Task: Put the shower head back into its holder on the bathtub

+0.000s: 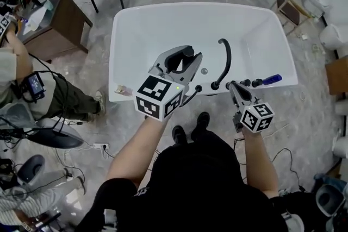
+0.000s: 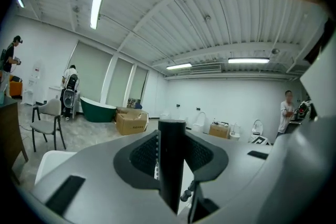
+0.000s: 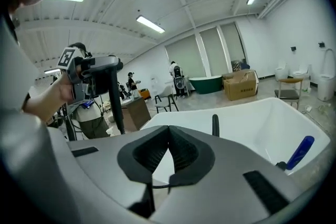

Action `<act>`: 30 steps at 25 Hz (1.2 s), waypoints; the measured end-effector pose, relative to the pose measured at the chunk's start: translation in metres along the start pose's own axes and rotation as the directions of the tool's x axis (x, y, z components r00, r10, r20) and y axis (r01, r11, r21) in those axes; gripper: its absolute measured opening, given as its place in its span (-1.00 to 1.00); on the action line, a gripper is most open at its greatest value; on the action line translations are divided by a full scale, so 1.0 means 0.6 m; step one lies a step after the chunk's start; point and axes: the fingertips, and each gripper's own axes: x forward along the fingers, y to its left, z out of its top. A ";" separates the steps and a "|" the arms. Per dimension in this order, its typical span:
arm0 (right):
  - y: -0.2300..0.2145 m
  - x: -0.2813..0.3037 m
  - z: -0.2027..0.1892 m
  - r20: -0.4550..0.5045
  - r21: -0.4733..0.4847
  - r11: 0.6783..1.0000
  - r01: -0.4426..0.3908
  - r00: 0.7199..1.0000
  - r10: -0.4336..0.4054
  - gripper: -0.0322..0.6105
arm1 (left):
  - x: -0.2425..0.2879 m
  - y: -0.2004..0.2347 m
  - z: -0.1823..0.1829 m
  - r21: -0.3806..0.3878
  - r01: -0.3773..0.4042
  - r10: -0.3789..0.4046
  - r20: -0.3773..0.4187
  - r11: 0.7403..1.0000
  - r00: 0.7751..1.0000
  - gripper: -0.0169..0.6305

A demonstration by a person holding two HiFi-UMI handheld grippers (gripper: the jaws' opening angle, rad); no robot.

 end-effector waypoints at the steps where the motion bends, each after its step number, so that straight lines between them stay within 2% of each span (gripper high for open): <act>1: 0.005 -0.010 0.016 0.019 -0.001 1.000 -0.004 1.000 0.004 -0.86 | -0.005 -0.009 0.015 0.008 0.011 -0.011 0.016 1.000 1.000 -0.55; 5: 0.016 -0.043 0.079 0.091 -0.003 1.000 -0.016 0.996 0.016 -0.86 | -0.018 -0.033 0.063 0.049 0.017 -0.020 0.059 0.999 0.998 -0.55; 10: 0.022 -0.091 0.133 0.142 -0.046 0.999 -0.024 0.989 0.030 -0.86 | -0.026 -0.048 0.084 0.072 -0.002 -0.002 0.063 0.997 0.998 -0.55; 17: -0.047 -0.148 0.166 0.168 -0.032 0.999 -0.039 0.985 0.043 -0.86 | 0.028 -0.074 0.083 0.092 -0.041 0.039 0.027 0.995 0.999 -0.55; 23: -0.110 -0.167 0.166 0.209 0.013 0.998 -0.053 0.977 0.050 -0.86 | 0.076 -0.098 0.019 0.073 -0.052 0.057 -0.064 0.996 0.996 -0.55; 30: -0.144 -0.166 0.150 0.212 0.035 0.997 -0.070 0.975 0.061 -0.86 | 0.108 -0.084 -0.079 0.057 -0.091 0.100 -0.182 0.994 0.978 -0.55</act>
